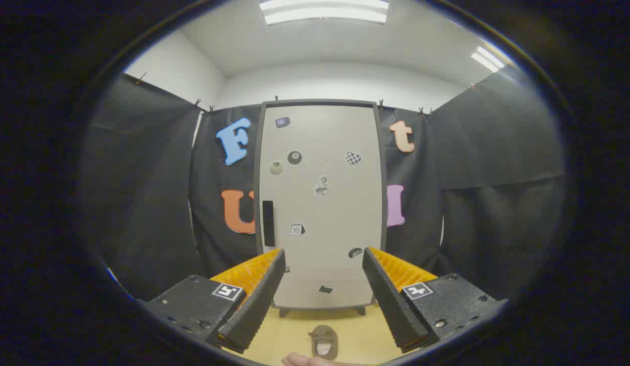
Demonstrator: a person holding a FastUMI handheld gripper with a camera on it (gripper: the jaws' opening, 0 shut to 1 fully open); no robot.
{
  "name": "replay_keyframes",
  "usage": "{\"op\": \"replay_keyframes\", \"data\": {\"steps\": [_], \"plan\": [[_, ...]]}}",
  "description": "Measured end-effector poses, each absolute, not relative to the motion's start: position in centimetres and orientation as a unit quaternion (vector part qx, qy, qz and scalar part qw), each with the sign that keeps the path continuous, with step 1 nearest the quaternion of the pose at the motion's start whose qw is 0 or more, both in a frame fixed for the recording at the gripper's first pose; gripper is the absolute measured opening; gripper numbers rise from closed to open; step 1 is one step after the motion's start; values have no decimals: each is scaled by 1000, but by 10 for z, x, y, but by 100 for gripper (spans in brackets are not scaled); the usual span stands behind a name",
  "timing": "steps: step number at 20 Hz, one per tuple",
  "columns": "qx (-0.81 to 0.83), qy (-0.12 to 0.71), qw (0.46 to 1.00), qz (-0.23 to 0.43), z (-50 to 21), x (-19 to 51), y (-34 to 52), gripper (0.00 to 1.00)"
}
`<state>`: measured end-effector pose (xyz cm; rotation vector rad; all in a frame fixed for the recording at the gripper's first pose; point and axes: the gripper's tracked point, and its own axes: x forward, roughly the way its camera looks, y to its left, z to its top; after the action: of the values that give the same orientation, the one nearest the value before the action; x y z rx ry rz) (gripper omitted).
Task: Open the shoe cabinet door, grab the shoes and put them into the shoe cabinet, then close the shoe cabinet door.
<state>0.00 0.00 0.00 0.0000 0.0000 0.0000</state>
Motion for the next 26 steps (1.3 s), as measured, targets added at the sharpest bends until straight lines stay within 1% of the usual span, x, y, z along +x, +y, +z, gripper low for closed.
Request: {"op": "replay_keyframes", "data": {"steps": [11, 17, 20, 23, 25, 26], "plan": [[8, 9, 1000, 2, -5, 14, -7, 99], [8, 8, 1000, -5, -6, 35, -5, 99], [21, 8, 1000, 22, -3, 63, 12, 99], [-1, 7, 1000, 23, 0, 101, 19, 99], [-1, 20, 998, 58, -4, 127, 42, 99], [-6, 13, 998, 68, 0, 138, 52, 99]]}}
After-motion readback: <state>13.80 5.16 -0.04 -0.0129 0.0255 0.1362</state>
